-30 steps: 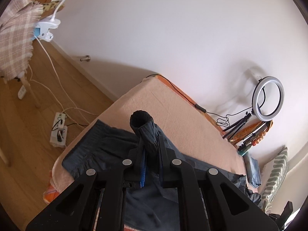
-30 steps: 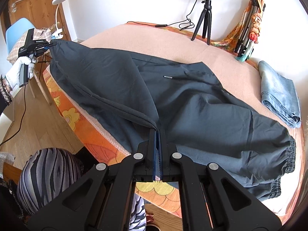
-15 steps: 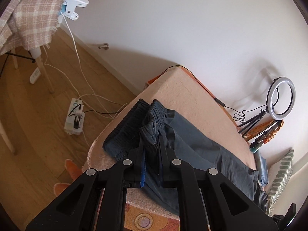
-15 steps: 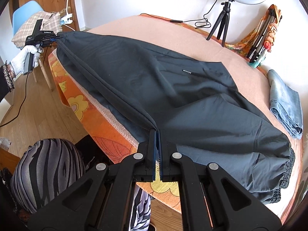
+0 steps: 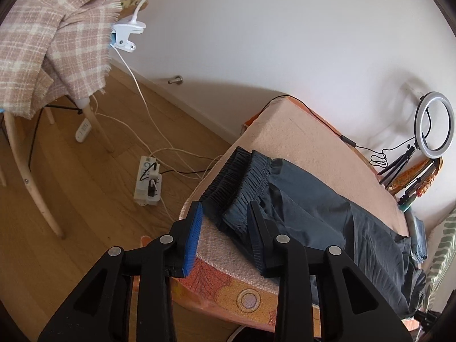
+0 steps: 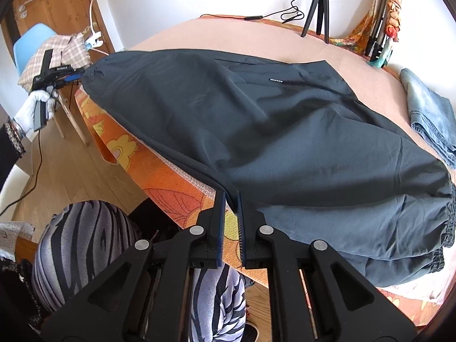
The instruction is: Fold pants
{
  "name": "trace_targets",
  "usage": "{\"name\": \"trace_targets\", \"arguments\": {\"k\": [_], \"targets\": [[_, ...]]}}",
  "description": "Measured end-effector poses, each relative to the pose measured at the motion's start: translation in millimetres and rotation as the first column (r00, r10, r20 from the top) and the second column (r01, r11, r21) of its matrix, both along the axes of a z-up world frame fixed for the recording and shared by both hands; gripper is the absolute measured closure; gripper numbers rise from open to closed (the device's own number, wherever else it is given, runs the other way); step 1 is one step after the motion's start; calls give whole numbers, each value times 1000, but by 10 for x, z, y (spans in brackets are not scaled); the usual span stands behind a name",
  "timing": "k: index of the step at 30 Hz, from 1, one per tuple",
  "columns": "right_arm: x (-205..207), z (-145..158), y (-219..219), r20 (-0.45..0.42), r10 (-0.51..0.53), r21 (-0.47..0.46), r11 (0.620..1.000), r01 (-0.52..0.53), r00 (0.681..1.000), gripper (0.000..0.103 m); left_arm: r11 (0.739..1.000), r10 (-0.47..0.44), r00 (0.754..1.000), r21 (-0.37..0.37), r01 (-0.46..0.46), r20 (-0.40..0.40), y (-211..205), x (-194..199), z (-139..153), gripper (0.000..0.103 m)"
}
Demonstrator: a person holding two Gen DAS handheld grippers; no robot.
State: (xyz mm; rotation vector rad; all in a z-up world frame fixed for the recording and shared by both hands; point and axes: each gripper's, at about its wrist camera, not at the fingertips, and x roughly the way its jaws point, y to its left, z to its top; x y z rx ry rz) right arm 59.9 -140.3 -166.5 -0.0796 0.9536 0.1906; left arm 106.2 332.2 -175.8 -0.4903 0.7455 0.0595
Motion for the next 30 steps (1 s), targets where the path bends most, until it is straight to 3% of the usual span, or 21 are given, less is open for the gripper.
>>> {"name": "trace_targets", "arguments": {"k": [1, 3, 6, 9, 16, 21, 24, 30], "targets": [[-42, 32, -38, 12, -12, 27, 1000, 12, 1000, 86, 1000, -12, 1000, 4, 12, 16, -34, -36, 55, 72], [-154, 107, -157, 46, -54, 83, 995, 50, 997, 64, 999, -49, 998, 25, 48, 41, -153, -97, 170, 70], [-340, 209, -430, 88, -154, 164, 977, 139, 984, 61, 990, -127, 990, 69, 123, 67, -431, -145, 325, 66], [-518, 272, -821, 103, -291, 244, 935, 259, 951, 61, 976, -213, 971, 61, 208, 105, -716, -202, 432, 59], [-862, 219, -1846, 50, -603, 372, 751, 545, 796, 55, 907, -419, 900, 21, 420, 118, -1447, -192, 431, 54], [-919, 122, -2331, 14, -699, 399, 660, 636, 715, 49, 825, -564, 820, 43, 563, 97, -2040, -210, 421, 54], [-981, 59, -2619, -13, -751, 465, 579, 669, 660, 49, 779, -627, 775, 68, 623, 80, -2331, -220, 401, 54], [-1021, -22, -3049, -70, -820, 535, 449, 716, 567, 49, 740, -673, 739, 53, 671, 32, -2612, -140, 224, 54]]}}
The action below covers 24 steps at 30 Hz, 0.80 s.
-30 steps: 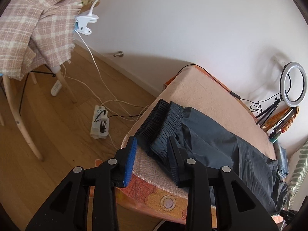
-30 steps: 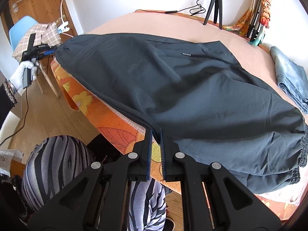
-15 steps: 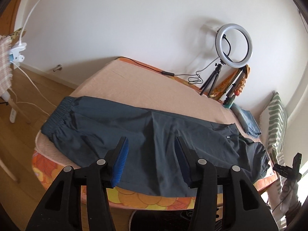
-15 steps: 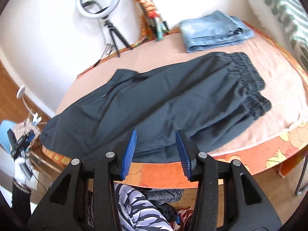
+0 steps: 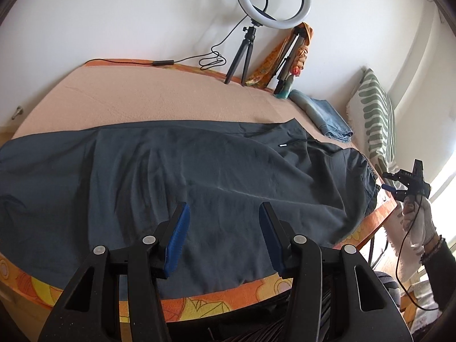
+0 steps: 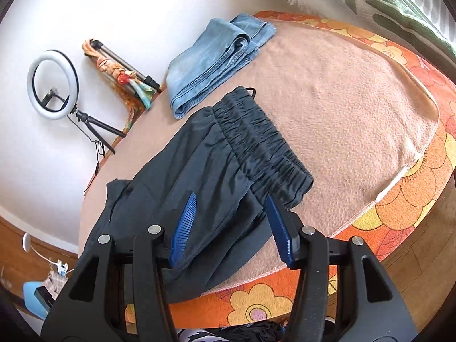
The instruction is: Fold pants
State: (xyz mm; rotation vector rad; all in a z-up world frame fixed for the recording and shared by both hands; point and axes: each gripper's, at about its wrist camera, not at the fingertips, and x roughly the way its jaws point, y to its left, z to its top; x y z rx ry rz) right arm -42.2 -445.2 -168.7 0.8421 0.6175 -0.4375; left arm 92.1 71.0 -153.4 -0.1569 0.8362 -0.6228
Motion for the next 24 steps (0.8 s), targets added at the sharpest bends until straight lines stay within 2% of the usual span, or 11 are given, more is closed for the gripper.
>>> {"name": "trace_targets", "arguments": {"k": [4, 8, 13, 14, 16, 17, 24], "targets": [[93, -88, -144, -19, -19, 46, 999, 20, 1000, 49, 1000, -5, 999, 7, 5, -38, -48, 50, -142, 54], [168, -201, -212, 9, -24, 104, 994, 23, 1000, 49, 1000, -2, 998, -1, 2, -69, -48, 78, -230, 54], [295, -251, -236, 24, -42, 114, 993, 39, 999, 49, 1000, 3, 995, 5, -3, -98, -44, 114, -344, 54], [315, -249, -237, 26, -48, 114, 992, 45, 999, 52, 1000, 5, 995, 6, -5, -102, -41, 115, -366, 54], [351, -243, -229, 17, -54, 102, 993, 52, 998, 70, 1000, 5, 996, -3, -5, -93, -28, 100, -374, 54], [360, -243, -230, 8, -55, 103, 993, 54, 998, 88, 1000, 5, 996, -5, -6, -93, -25, 98, -373, 54], [123, -8, -165, 80, -65, 101, 993, 57, 995, 94, 1000, -2, 996, -16, 0, -88, -13, 109, -372, 54]]}}
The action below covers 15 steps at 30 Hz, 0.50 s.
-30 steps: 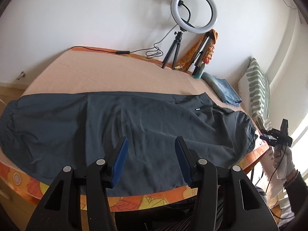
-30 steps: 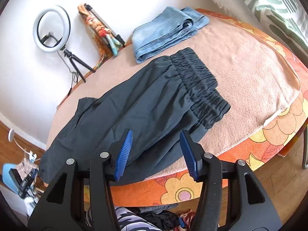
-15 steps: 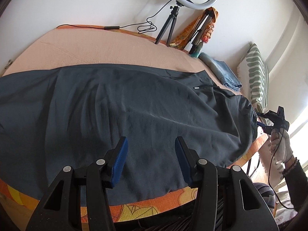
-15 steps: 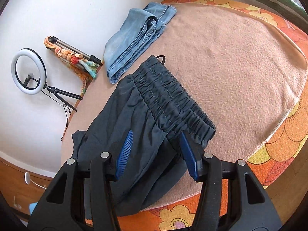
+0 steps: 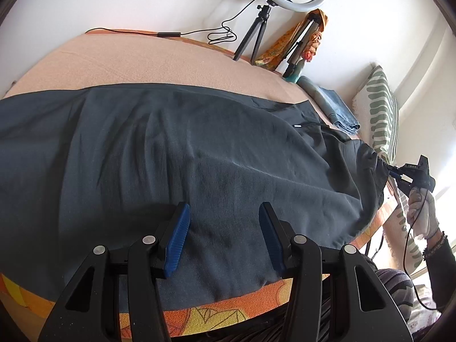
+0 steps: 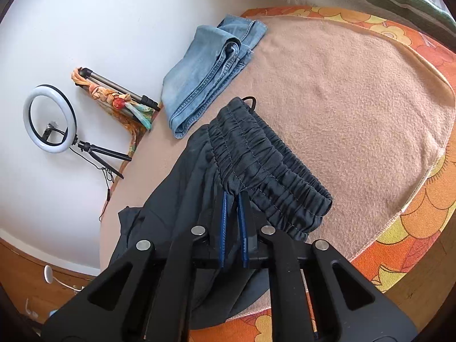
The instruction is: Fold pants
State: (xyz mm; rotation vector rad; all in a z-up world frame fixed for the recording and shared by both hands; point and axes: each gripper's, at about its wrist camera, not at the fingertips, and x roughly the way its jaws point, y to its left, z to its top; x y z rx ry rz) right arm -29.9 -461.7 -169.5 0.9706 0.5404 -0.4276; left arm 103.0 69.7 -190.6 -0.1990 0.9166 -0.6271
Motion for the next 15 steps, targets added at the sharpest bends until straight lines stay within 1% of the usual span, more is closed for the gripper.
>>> {"name": "trace_targets", "arguments": {"k": [3, 7, 9, 11, 13, 15], "targets": [[-117, 78, 41, 19, -8, 6, 1000, 8, 1000, 94, 1000, 3, 1000, -5, -3, -1, 1, 1, -2, 54], [-223, 82, 117, 7, -16, 2, 1000, 16, 1000, 95, 1000, 9, 1000, -10, -9, -1, 16, -9, -7, 54], [-334, 77, 165, 22, -32, 26, 999, 32, 999, 96, 1000, 12, 1000, -15, -12, -4, 40, -8, -10, 54], [-452, 61, 181, 26, -52, 20, 998, 51, 998, 96, 1000, 13, 1000, -23, -13, -9, 59, 2, -15, 54], [-493, -19, 153, -18, -64, -3, 998, 64, 998, 96, 1000, 11, 1000, -27, -12, -12, 69, 14, -20, 54], [-507, -164, 94, -61, -85, 12, 996, 86, 995, 98, 1000, 10, 1000, -21, -10, -12, 63, 15, -16, 54]]}}
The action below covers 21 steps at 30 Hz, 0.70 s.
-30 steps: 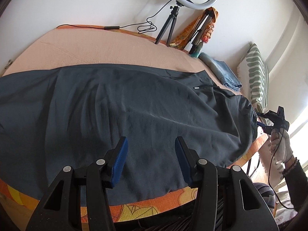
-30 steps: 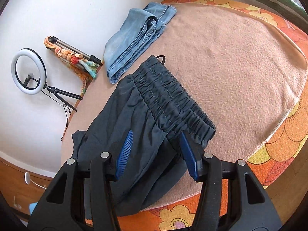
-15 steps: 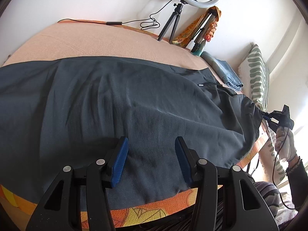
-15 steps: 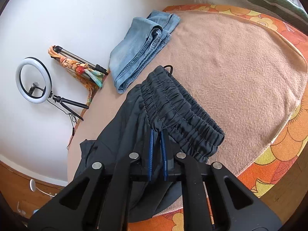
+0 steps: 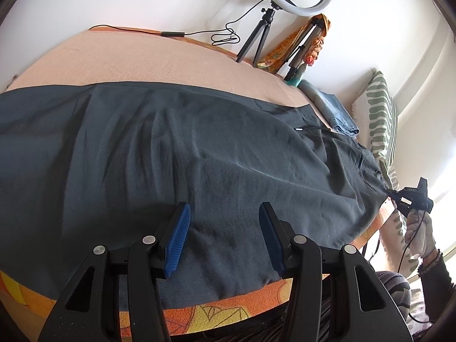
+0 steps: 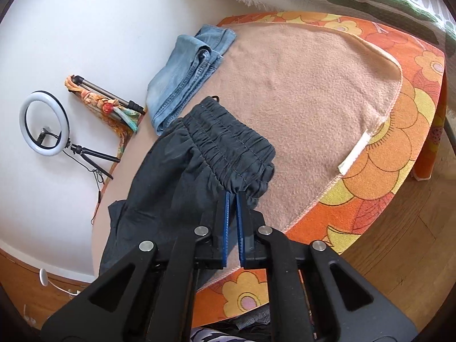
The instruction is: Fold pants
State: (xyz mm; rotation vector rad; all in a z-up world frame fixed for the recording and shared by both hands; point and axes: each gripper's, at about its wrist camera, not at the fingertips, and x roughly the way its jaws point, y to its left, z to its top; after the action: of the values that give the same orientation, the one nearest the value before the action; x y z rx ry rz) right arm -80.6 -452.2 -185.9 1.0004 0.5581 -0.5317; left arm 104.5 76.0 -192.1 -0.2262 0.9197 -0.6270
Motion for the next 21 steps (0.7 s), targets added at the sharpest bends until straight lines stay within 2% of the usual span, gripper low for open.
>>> {"name": "trace_targets", "arguments": {"k": [3, 5, 9, 12, 14, 16, 17, 18, 21], "targets": [[49, -154, -29, -34, 0, 11, 1000, 0, 999, 98, 1000, 2, 1000, 7, -2, 2, -3, -9, 3, 54], [103, -154, 14, -72, 29, -21, 999, -30, 997, 98, 1000, 8, 1000, 9, -8, 2, 11, -21, 8, 54], [130, 11, 112, -158, 82, -76, 993, -95, 984, 98, 1000, 30, 999, 7, -30, 21, 113, -97, 84, 54], [110, 289, 257, -180, 108, -181, 973, -141, 978, 96, 998, 52, 996, 19, -53, 66, 219, -176, 194, 54], [181, 508, 380, -171, 152, -254, 948, -193, 973, 90, 996, 73, 992, 41, -78, 101, 305, -207, 259, 54], [327, 708, 504, -152, 215, -310, 917, -253, 965, 77, 991, 100, 986, 74, -111, 130, 395, -215, 298, 54], [448, 793, 574, -147, 258, -328, 898, -293, 955, 65, 988, 112, 984, 92, -126, 142, 445, -212, 306, 54], [577, 864, 647, -142, 305, -346, 876, -336, 942, 58, 984, 124, 981, 108, -141, 152, 500, -206, 306, 54], [1017, 1003, 889, -169, 407, -408, 800, -440, 898, 58, 973, 173, 971, 126, -194, 163, 681, -188, 282, 54]]}}
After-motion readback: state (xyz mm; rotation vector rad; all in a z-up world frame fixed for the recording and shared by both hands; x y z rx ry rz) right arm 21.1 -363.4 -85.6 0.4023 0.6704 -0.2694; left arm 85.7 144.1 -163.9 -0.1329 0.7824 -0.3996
